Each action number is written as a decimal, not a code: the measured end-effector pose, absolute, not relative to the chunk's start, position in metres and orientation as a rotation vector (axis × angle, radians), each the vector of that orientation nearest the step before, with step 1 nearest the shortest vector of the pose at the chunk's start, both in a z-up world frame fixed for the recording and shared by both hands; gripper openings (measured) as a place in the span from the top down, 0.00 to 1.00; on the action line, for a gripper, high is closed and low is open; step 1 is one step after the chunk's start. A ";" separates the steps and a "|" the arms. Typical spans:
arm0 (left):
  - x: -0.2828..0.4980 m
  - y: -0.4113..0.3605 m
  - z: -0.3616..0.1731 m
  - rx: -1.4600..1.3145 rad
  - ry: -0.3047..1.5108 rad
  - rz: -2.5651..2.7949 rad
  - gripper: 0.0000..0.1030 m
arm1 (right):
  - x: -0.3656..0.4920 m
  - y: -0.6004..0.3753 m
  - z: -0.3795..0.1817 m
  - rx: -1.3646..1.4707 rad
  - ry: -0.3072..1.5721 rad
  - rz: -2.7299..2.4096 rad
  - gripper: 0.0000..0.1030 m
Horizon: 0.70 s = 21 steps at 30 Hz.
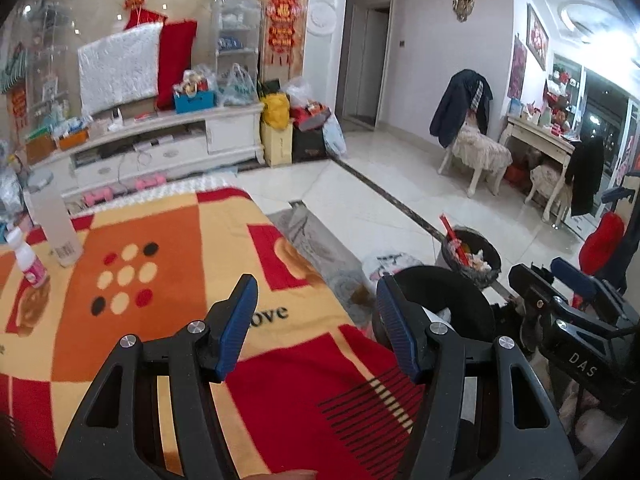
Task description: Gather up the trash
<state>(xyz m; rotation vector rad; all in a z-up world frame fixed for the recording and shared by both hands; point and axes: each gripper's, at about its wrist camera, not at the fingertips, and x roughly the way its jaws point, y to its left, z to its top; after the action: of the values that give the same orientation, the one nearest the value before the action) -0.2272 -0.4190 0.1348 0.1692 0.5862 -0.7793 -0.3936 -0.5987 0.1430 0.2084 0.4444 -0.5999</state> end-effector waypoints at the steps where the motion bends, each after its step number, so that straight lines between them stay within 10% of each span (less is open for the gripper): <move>1: -0.229 -0.418 0.136 0.172 0.572 -0.774 0.41 | -0.394 -0.597 0.146 0.203 0.437 -0.602 0.22; 21: -0.226 -0.400 0.142 0.125 0.548 -0.773 0.41 | -0.390 -0.585 0.161 0.185 0.416 -0.598 0.16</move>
<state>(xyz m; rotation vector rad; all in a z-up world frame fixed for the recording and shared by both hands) -0.2257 -0.4000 0.1416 0.1251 0.5478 -0.7731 -0.3905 -0.5848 0.1607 0.1847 0.4157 -0.5982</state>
